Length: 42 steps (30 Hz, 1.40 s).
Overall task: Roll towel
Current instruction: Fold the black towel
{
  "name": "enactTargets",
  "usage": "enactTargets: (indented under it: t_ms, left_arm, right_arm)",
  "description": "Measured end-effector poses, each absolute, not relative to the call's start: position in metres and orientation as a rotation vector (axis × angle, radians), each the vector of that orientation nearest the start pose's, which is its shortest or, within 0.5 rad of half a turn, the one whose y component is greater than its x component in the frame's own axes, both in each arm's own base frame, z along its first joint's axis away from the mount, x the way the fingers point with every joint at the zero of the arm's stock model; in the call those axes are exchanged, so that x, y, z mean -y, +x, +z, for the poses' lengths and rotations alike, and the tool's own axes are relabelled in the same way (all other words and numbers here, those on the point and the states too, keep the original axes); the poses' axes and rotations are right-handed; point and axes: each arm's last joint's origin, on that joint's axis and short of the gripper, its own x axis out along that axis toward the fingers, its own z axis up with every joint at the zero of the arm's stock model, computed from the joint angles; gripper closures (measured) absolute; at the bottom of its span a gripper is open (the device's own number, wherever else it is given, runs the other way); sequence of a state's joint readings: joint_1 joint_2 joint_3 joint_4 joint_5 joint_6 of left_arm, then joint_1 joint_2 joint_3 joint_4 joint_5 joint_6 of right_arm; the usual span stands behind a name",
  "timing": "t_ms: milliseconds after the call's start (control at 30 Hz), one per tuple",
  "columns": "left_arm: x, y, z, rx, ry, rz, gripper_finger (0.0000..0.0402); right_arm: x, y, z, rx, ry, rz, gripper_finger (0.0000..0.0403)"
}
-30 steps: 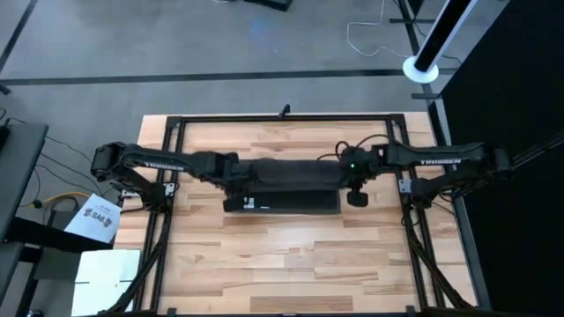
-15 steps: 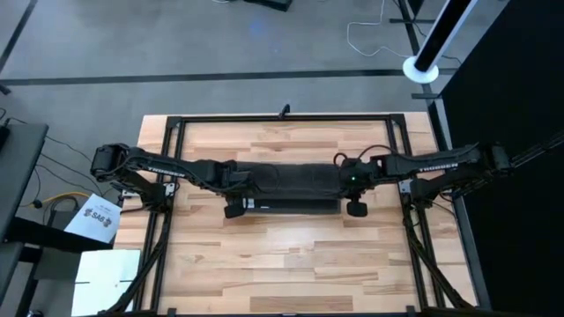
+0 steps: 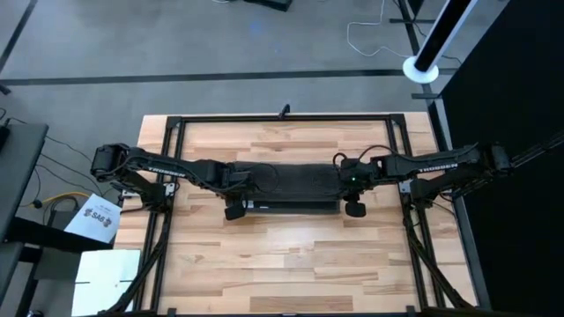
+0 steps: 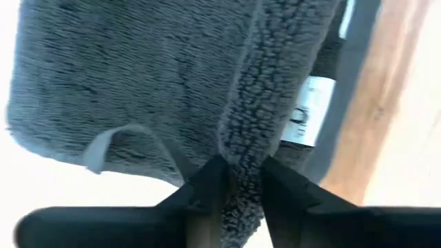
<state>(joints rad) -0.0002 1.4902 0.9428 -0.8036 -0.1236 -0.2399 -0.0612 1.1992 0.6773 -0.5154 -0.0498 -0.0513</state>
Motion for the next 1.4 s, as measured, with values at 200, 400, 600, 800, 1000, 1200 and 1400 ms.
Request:
enactTargets:
  t_ms: [200,400,600,800,1000,1200,1400]
  left_arm:
    - [-0.002,0.263,0.199,-1.310,-0.243,0.286,0.0275]
    - [-0.002,0.267,0.210,-1.290,-0.294,0.307,0.0263]
    - [-0.002,0.267,0.236,-1.269,-0.323,0.325,0.0265]
    - [-0.008,0.277,0.248,-1.149,-0.312,0.302,0.0266]
    - [-0.031,0.283,0.227,-1.062,-0.274,0.352,0.0266]
    - [-0.036,0.264,0.180,-1.117,-0.367,0.308,0.0266]
    - [-0.032,0.248,0.150,-1.140,-0.453,0.285,0.0266]
  right_arm:
    - [0.012,0.215,0.196,-1.039,0.009,0.014,0.0265]
    - [0.010,0.214,0.197,-1.066,0.007,0.022,0.0210]
    - [0.010,0.211,0.214,-1.137,0.016,0.028,0.0196]
    - [0.016,0.223,0.229,-1.010,0.043,0.035,0.0203]
    - [0.046,0.229,0.204,-0.906,0.150,-0.050,0.0214]
    - [0.069,0.221,0.155,-0.995,0.275,-0.107,0.0219]
    - [0.083,0.225,0.128,-1.071,0.318,-0.141,0.0220]
